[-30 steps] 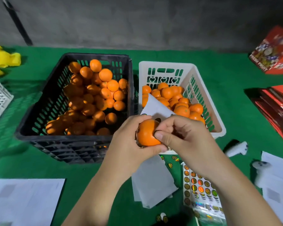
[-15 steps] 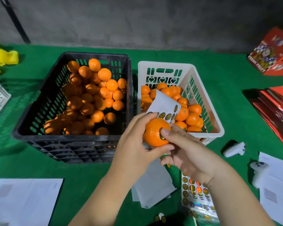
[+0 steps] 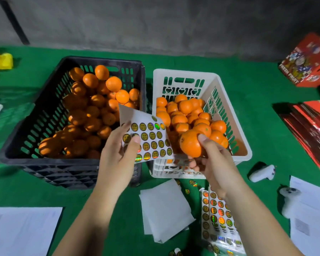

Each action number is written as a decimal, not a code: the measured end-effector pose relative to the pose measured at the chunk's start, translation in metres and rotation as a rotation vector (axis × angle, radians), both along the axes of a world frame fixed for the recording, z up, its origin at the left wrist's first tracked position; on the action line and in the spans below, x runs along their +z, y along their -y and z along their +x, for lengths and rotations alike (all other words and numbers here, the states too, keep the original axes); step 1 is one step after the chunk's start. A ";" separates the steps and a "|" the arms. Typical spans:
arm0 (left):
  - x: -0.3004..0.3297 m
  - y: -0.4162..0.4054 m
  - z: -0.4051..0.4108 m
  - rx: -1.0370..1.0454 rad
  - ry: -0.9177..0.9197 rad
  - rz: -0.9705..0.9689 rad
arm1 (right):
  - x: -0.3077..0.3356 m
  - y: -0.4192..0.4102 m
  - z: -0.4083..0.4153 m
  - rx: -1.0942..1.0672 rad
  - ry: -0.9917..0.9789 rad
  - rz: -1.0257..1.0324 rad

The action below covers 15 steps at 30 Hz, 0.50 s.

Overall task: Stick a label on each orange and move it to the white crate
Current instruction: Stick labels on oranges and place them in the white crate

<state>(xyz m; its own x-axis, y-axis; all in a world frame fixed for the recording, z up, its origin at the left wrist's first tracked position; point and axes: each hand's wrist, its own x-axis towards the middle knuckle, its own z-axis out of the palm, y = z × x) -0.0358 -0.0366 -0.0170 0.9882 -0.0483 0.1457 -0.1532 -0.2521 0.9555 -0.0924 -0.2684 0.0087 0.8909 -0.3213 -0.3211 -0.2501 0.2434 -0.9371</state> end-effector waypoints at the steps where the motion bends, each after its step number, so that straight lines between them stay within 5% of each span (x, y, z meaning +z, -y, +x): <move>1: -0.003 -0.001 0.003 0.013 -0.025 0.009 | 0.001 0.009 0.010 -0.032 -0.020 -0.086; 7: -0.007 -0.001 0.006 0.010 -0.018 0.055 | -0.007 0.072 0.097 -0.023 -0.072 -0.653; 12: -0.016 -0.004 0.008 -0.012 0.010 0.118 | -0.042 0.088 0.114 -0.109 -0.472 -1.092; 15: -0.017 -0.001 0.008 -0.039 0.031 0.160 | -0.061 0.053 0.081 -0.190 -0.062 -1.120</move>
<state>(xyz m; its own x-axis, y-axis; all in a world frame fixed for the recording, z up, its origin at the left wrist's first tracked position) -0.0274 -0.0361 -0.0337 0.9803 -0.1117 0.1630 -0.1942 -0.3939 0.8984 -0.0111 -0.3217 -0.0520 0.7898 -0.5834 0.1896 -0.3520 -0.6842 -0.6388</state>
